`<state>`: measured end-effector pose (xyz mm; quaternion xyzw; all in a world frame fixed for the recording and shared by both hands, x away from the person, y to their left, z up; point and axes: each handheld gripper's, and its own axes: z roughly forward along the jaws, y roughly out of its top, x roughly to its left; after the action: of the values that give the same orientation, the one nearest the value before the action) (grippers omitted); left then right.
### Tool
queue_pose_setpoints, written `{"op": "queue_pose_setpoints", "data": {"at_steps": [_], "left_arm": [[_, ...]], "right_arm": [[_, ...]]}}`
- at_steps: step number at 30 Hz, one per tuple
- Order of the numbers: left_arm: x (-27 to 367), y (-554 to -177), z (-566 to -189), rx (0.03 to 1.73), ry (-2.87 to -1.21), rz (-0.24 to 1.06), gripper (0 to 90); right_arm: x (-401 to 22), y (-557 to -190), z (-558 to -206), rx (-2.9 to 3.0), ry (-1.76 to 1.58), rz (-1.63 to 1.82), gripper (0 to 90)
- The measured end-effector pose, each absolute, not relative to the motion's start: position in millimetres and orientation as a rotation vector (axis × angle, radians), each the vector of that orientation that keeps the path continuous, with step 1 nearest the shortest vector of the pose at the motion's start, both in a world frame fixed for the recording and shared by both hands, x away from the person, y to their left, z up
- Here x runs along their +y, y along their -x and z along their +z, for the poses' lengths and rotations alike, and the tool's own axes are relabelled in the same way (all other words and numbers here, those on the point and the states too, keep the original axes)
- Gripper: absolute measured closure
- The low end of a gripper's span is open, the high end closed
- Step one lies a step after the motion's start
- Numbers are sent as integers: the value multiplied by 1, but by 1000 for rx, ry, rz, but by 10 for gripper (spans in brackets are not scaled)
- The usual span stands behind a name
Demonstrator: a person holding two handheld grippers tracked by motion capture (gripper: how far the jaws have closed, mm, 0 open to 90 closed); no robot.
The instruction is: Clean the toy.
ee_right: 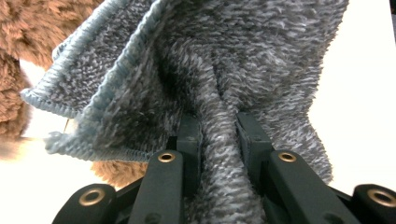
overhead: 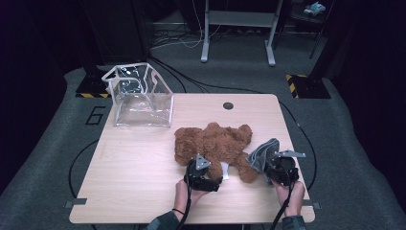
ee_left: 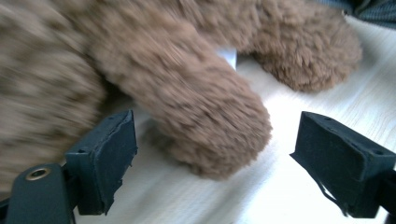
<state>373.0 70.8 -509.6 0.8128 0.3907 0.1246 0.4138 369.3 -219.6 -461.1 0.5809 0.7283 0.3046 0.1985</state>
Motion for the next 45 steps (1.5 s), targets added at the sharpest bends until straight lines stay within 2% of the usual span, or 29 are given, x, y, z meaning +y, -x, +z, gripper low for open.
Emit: {"op": "queue_pose_setpoints", "data": {"at_steps": [9,11,14,22,30,45], "left_arm": [[60,-381,-519,1030,-2042,366,242],[60,-383,-520,1045,-2035,374,347],[58,-383,-521,1053,-2023,389,432],[60,-384,-518,1014,-1995,405,613],[67,-392,-508,932,-1992,416,688],[77,-406,-489,836,-1974,445,727]], "right_arm": [[-222,-369,-461,2035,-1629,857,745],[-223,-369,-461,2029,-1630,858,745],[-224,-369,-461,2023,-1637,860,745],[-229,-367,-464,2004,-1653,862,746],[-231,-367,-467,1999,-1675,858,746],[-229,-369,-468,1995,-1684,851,746]]}}
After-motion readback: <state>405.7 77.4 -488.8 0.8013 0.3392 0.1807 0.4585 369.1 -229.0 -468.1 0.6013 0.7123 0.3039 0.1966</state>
